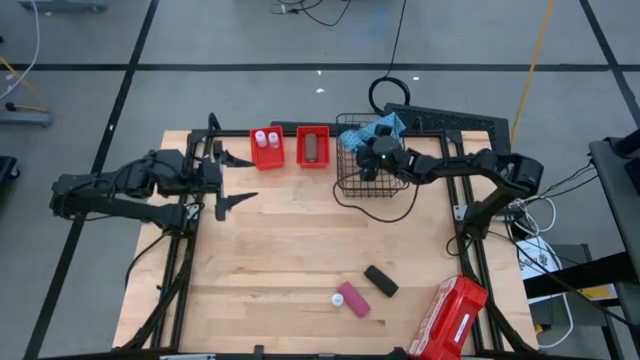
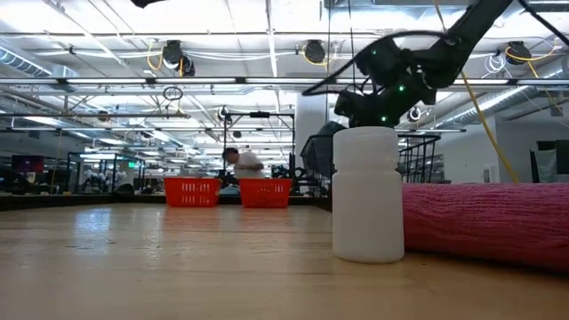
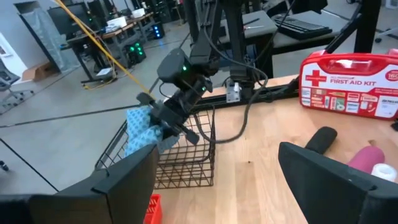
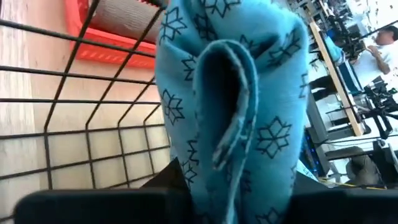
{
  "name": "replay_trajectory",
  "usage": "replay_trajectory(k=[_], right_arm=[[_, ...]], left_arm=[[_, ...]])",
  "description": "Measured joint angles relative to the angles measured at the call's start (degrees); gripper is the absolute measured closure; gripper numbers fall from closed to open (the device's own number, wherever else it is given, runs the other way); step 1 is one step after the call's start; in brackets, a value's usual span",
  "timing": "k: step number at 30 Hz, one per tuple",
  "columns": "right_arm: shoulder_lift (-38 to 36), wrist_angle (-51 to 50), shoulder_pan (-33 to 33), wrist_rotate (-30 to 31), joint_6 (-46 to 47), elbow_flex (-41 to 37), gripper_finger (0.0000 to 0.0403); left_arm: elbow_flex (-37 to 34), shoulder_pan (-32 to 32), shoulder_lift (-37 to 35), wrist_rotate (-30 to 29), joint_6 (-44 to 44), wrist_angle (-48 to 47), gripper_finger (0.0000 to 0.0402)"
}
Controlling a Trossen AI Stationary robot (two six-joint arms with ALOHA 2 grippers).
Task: Pick & Place Medicine items
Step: Put the blue patient gown into the black wire basket
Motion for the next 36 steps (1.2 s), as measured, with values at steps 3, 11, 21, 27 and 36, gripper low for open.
replay_trajectory(k=[3, 11, 21, 27, 36], right_arm=[[1.01, 0.55, 0.34, 0.92, 2.4, 0.02, 0.0285], [-1.28, -0.4, 1.07, 4.42, 10.8, 0.05, 0.0181], [-7.53, -3.37, 3.51, 4.3, 12.48, 0.11, 0.0148], [-8.59, -7.2, 3.24, 4.78, 11.63, 0.11, 0.0155], [-7.72, -8.94, 3.01, 3.89, 0.43, 0.09, 0.0264]], left_arm=[[0.0, 0.09, 0.4, -0.02, 0.16, -0.32, 0.0068], [0.0, 0.09, 0.42, -0.24, -0.32, -0.72, 0.0066], [0.0, 0.09, 0.44, -1.38, 0.22, -1.43, 0.0075], [0.0, 0.09, 0.44, -4.96, -1.4, -1.77, 0.0069], [0.0, 0.09, 0.44, -5.05, -0.27, -1.84, 0.0081]])
